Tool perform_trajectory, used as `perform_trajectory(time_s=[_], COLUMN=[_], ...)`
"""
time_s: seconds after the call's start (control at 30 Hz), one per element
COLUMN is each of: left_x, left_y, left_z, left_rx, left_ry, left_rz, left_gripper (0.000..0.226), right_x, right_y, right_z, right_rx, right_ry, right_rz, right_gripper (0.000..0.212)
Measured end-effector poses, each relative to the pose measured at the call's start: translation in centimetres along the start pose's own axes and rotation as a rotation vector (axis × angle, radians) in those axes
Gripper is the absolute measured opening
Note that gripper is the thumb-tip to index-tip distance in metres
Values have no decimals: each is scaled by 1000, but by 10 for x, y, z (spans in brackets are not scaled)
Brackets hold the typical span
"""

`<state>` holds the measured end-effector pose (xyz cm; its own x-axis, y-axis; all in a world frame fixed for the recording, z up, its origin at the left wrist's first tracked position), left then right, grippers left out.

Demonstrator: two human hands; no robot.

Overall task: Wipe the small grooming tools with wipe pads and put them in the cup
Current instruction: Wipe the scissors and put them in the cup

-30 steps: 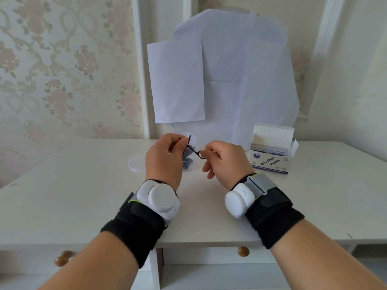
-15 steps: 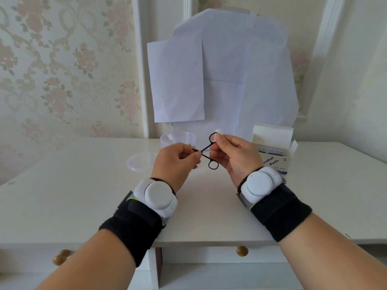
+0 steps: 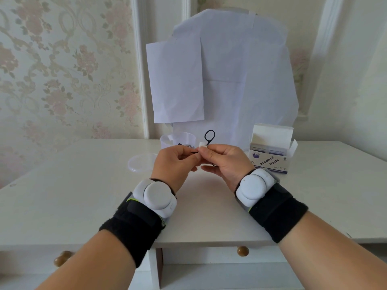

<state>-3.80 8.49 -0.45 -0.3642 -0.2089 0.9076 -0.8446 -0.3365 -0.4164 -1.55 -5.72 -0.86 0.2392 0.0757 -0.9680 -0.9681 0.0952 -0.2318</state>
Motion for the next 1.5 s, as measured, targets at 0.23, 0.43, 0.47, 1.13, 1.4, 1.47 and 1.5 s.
perform_trajectory(time_s=[0.23,0.43,0.47,1.13,1.4,1.47,1.5], left_x=[-3,-3,-3,-5,-3,-3,-3], left_y=[-2,-1,-1,-3,-2,-2,-2], left_z=[2,4,4,-2,-6,-6,-6], left_rx=[-18,-40,-43,51,94,96,103], left_ry=[-61,-71,-74,-34,-39,-36,-29], left_rz=[13,2,2,-71,-48,-42,-45], left_gripper=[12,12,11,11,20,20,20], right_x=[-4,-4,-4,-1,2,3,3], right_y=[-4,-5,-5,-3,0,-1,-1], right_z=[-5,-7,-8,-3,7,8,8], right_rx=[172,196,196,136,8,-5,3], right_ry=[-239,-216,-217,88,436,452,457], right_rz=[74,15,9,-126,-321,-325,-335], right_gripper=[17,20,21,19,24,27,28])
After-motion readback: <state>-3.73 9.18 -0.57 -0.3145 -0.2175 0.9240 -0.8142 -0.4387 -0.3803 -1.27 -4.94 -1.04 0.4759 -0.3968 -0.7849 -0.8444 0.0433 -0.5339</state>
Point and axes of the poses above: each hand's wrist, its own y-axis away from the middle knuckle, its own z-axis out of the palm, x = y × z, the point moved 2 cm from there along -y, towards the middle knuckle, and after that the axes turned 15 degrees about x, right-handed, at the moved point
